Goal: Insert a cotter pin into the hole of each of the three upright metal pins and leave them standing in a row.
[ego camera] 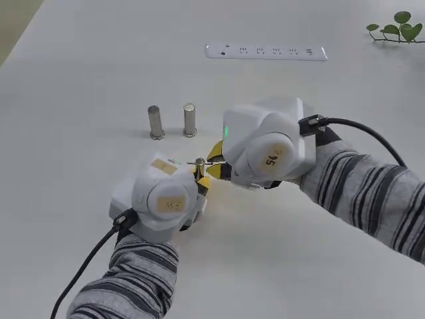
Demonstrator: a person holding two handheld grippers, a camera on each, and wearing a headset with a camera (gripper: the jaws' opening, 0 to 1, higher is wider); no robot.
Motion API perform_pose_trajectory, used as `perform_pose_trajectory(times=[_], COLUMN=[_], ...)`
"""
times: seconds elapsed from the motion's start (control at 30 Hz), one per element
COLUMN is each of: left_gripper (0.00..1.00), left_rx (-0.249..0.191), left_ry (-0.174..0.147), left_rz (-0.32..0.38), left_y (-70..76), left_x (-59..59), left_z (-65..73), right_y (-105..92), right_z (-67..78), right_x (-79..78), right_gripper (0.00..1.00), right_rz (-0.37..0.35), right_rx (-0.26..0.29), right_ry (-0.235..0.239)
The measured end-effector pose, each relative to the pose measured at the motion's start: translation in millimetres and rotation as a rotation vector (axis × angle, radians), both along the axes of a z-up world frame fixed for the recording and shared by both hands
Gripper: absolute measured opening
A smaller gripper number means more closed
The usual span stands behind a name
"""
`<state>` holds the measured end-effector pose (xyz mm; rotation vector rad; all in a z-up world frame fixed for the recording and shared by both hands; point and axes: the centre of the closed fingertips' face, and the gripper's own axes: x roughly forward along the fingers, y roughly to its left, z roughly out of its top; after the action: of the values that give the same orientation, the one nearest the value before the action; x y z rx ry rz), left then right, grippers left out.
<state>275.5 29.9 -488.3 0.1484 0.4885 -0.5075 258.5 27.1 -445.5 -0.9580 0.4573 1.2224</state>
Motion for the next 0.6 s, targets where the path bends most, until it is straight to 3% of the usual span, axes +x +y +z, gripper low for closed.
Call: perform_pose_trajectory(times=[0.6], left_gripper=[0.05], left_rx=[0.002], left_ry=[0.002], left_rz=[0.004], left_y=[0.3], left_x=[0.0], left_z=[-0.7], right_y=[-2.9], right_z=[-2.5], right_x=[-0.9], right_gripper=[0.0], right_rz=[-0.041], right_rx=[0.005], right_ry=[0.001])
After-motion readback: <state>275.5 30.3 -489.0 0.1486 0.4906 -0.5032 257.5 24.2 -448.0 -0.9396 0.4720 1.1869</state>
